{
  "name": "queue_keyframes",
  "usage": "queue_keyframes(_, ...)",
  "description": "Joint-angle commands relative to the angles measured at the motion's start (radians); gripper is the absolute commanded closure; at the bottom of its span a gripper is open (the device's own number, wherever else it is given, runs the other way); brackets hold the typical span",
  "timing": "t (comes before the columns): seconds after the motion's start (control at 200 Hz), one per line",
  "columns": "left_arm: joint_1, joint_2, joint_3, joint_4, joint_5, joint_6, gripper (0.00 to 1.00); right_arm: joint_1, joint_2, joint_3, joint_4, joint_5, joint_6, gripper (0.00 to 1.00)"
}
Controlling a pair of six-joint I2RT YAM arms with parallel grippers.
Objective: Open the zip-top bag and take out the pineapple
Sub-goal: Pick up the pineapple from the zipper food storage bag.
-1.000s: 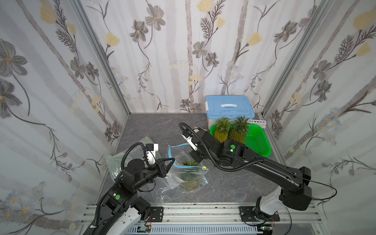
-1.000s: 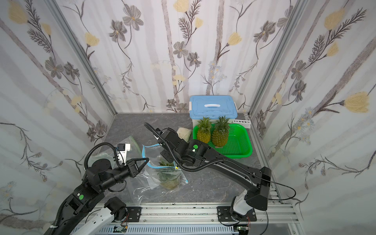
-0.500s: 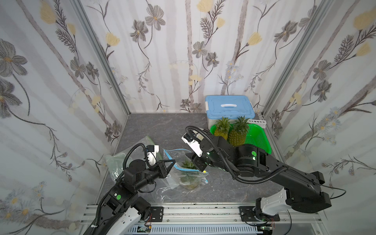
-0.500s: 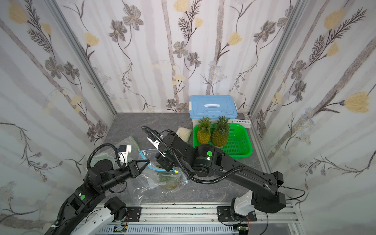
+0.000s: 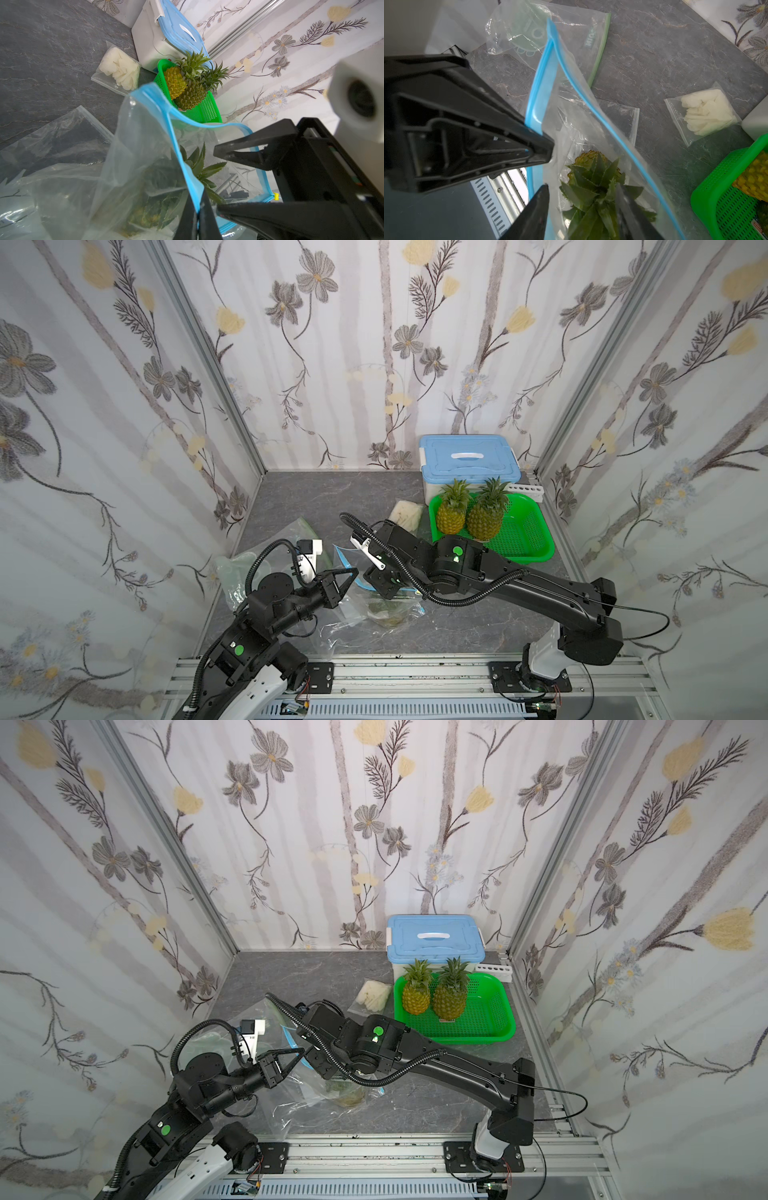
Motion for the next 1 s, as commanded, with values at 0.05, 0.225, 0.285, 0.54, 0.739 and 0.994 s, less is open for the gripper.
queue_keyframes(0.05, 0.0, -0.019, 0.003, 0.035, 0.013, -0.018, 1.0, -0.005, 0.018, 0.004, -0.07, 0.034, 0.066, 0.4)
queue_keyframes(0.225, -0.003, -0.006, 0.0, 0.051, 0.033, -0.03, 1.0, -0.006, 0.014, 0.003, -0.133, 0.049, 0.098, 0.35)
queue_keyframes(0.285, -0.009, 0.001, -0.006, 0.068, 0.037, -0.037, 1.0, -0.009, 0.019, -0.001, -0.16, 0.046, 0.108, 0.34)
queue_keyframes(0.54, -0.029, 0.011, -0.031, 0.1, 0.021, -0.04, 1.0, -0.011, 0.013, -0.128, -0.11, -0.039, 0.11, 0.3)
queue_keyframes(0.739, -0.039, 0.021, -0.044, 0.112, 0.01, -0.037, 1.0, -0.022, 0.018, -0.253, 0.009, -0.086, 0.12, 0.35)
queue_keyframes(0.994, -0.042, 0.023, -0.061, 0.104, -0.005, -0.032, 1.0, -0.042, -0.014, -0.308, 0.141, -0.038, 0.132, 0.69)
